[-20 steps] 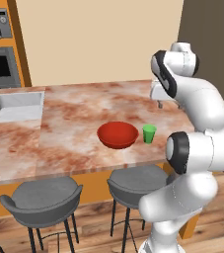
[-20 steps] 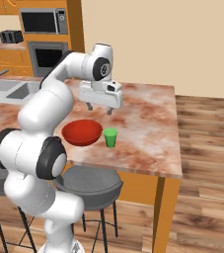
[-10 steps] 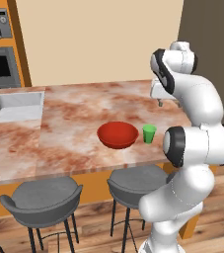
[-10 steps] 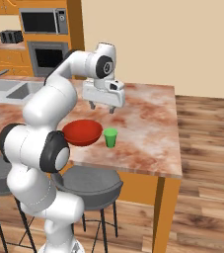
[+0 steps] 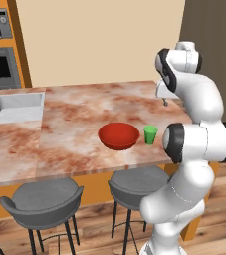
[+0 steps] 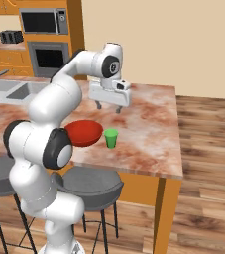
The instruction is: Place the cup inside the bowl on the dining table and move the bowl to any counter.
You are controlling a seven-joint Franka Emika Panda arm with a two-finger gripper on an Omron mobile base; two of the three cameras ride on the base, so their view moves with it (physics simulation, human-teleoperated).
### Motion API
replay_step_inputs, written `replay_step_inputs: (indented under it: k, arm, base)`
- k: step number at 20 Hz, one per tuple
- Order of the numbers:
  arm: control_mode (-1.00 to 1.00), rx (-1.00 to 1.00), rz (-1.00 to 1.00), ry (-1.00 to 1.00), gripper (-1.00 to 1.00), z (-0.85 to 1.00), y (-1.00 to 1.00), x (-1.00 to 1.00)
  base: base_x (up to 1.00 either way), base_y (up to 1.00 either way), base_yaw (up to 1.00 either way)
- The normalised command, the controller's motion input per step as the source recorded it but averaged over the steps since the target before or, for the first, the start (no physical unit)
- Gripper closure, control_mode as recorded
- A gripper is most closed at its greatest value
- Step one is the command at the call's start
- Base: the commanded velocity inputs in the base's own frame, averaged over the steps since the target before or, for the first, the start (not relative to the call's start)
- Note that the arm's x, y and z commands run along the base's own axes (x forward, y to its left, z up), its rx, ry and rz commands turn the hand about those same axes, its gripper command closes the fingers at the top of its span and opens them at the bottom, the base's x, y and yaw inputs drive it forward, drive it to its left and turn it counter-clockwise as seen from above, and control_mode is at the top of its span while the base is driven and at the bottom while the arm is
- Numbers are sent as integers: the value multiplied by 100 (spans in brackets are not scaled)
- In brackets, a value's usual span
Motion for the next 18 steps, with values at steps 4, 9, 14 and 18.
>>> replay_step_inputs:
  k: [4, 9, 14, 18]
  arm:
    - [-100, 0, 0, 0, -100, 0, -3, 13]
    - [-100, 0, 0, 0, -100, 0, -2, 6]
    - [-100, 0, 0, -1, -100, 0, -5, 11]
    - [-100, 0, 3, -3, -100, 0, -11, 8]
  base:
    - [0, 0, 0]
    - [0, 0, 0]
    - [0, 0, 0]
    - [0, 0, 0]
